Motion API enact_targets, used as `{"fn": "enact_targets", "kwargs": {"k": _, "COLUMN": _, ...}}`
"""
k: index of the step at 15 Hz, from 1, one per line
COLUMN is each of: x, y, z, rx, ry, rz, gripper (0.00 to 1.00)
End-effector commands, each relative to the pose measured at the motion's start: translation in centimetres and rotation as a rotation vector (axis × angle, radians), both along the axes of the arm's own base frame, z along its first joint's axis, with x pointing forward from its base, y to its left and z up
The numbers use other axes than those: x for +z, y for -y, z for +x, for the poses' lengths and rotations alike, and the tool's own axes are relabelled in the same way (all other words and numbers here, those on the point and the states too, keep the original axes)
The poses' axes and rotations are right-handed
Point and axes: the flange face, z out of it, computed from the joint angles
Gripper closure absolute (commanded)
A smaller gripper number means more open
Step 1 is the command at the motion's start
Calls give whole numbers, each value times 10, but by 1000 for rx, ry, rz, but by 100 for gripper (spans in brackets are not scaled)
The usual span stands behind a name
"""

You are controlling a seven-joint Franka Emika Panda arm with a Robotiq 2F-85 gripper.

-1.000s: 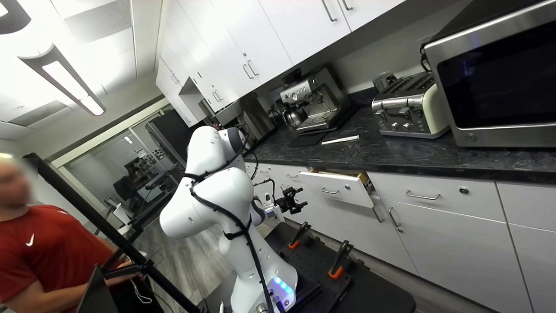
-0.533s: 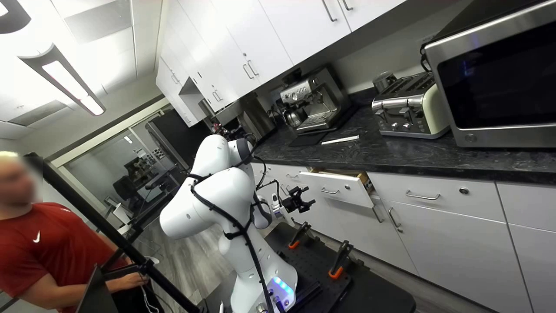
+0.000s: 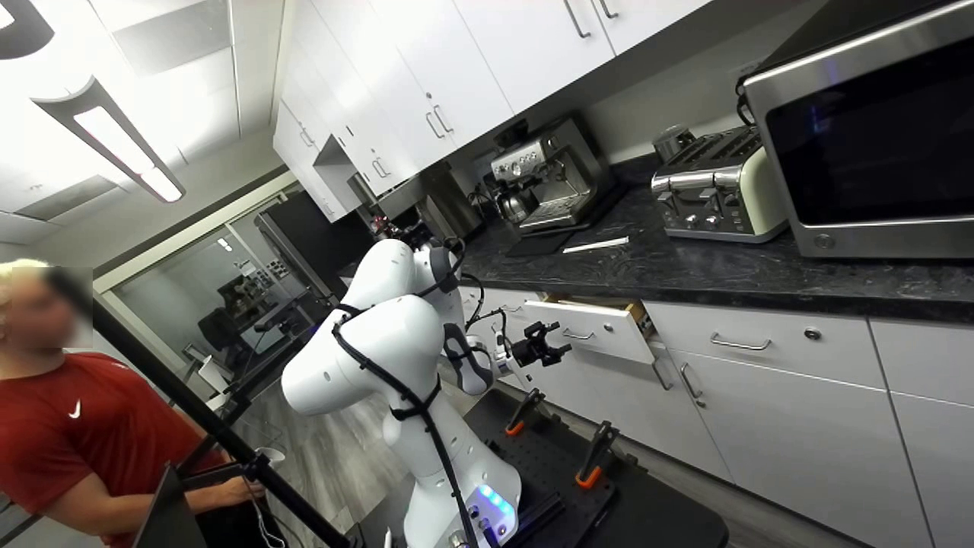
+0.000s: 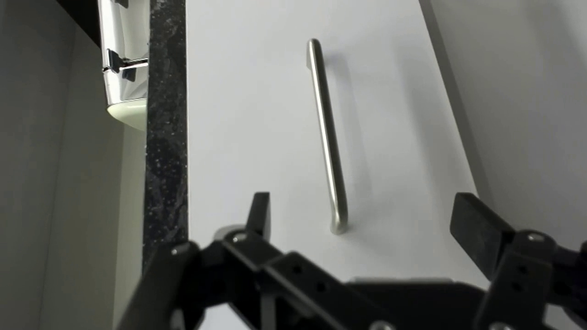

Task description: Pull open the sixth drawer from the right

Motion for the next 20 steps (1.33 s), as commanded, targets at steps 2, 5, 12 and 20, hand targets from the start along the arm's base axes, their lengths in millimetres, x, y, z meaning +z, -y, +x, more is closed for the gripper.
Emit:
{"fn": "enact_targets", "kwargs": {"k": 2, "x": 4, "y": -2, "z": 17, "rx": -51, "ry": 20, "rz": -24, "gripper": 25}}
{"fn": "enact_targets", "kwargs": {"k": 5, "x": 4, "y": -2, "z": 18, "rx": -63, "ry": 23, "rz": -24, "gripper": 44}}
{"fn": "enact_targets", "kwargs": {"k": 12, "x": 6, "y": 5, "z": 12, "rx": -84, "ry": 21, "rz": -24, "gripper": 95}}
{"fn": "enact_targets", "kwargs": {"k": 20, "x": 5, "y": 17, "z": -16, "rx": -76, "ry": 24, "rz": -51, "gripper": 97}}
